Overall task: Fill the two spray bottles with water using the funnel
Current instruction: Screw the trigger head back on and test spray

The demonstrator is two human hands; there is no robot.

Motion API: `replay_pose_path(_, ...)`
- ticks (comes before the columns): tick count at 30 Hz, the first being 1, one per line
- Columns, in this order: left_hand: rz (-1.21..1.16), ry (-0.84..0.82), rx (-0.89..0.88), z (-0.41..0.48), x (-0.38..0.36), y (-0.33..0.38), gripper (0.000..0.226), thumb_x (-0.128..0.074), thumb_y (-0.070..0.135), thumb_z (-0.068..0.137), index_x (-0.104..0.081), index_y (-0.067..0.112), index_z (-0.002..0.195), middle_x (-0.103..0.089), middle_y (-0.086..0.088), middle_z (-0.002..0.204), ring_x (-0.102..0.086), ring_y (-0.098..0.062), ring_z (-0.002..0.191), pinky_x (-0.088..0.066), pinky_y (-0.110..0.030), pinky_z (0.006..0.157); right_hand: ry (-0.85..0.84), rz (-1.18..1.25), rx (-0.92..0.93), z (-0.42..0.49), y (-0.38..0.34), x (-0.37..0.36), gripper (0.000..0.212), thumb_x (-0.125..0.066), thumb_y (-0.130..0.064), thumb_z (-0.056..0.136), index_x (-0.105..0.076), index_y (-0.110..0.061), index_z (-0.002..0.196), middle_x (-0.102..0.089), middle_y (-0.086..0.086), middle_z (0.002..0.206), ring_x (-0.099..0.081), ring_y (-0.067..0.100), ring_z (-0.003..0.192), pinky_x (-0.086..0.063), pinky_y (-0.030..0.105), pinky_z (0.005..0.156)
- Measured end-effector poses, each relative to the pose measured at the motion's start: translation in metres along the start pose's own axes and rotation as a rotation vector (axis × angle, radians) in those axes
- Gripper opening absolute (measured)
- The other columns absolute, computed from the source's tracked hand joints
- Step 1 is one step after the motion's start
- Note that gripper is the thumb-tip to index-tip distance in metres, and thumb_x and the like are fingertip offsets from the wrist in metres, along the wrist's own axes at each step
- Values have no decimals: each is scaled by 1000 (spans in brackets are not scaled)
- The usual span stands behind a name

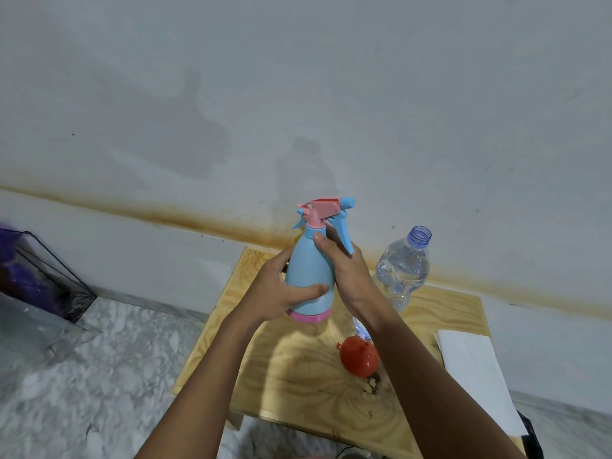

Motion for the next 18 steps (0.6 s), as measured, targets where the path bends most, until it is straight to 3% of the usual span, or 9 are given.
replay_pose_path(3, 3, -9, -5, 0, -1, 3, 64, -86, 39, 65, -60, 34, 124, -70, 7, 111, -68, -13, 102, -61, -44, 80, 21, -111, 60, 2, -10, 1, 10, -68, -22, 95, -69, -19, 105, -74, 4, 98, -71, 17, 89, -60, 35, 80)
replay_pose_path(7, 30, -19, -10, -1, -2, 2, 60, -87, 33, 69, -61, 37, 123, -70, 12, 111, -66, -11, 104, -61, -42, 82, 109, -155, 92, 8, -10, 8, 18, -77, -14, 88, -63, -13, 99, -70, 7, 99, -67, 14, 88, -56, 34, 79)
replay_pose_path(12, 21, -69, -11, -1, -6, 1, 57, -87, 27, 72, -61, 34, 123, -70, 12, 111, -66, -11, 105, -60, -38, 85, -167, -153, 47, 7, -12, -4, 23, -56, -12, 101, -67, -15, 121, -67, 17, 127, -67, 10, 101, -55, 26, 87)
replay_pose_path(15, 17, -72, 3, 0, -7, -1, 57, -86, 35, 69, -62, 33, 121, -71, 10, 111, -67, -13, 104, -61, -37, 83, -139, -229, 82, 8, -17, -1, 30, -59, -21, 99, -67, -1, 120, -70, 19, 115, -67, 10, 91, -56, 25, 79)
replay_pose_path(18, 21, -34, 31, 2, -6, -5, 60, -86, 41, 64, -64, 31, 119, -71, 10, 108, -70, -11, 99, -62, -34, 76, 14, -230, 124, 5, -18, 6, 21, -66, -22, 96, -73, -5, 107, -72, 18, 98, -68, 19, 83, -56, 35, 75)
Point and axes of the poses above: each hand's wrist, its own z-axis towards the middle knuckle, its own x-axis out of the back of the hand, y = z × x, the point moved 10 cm from there along z, towards the middle knuckle
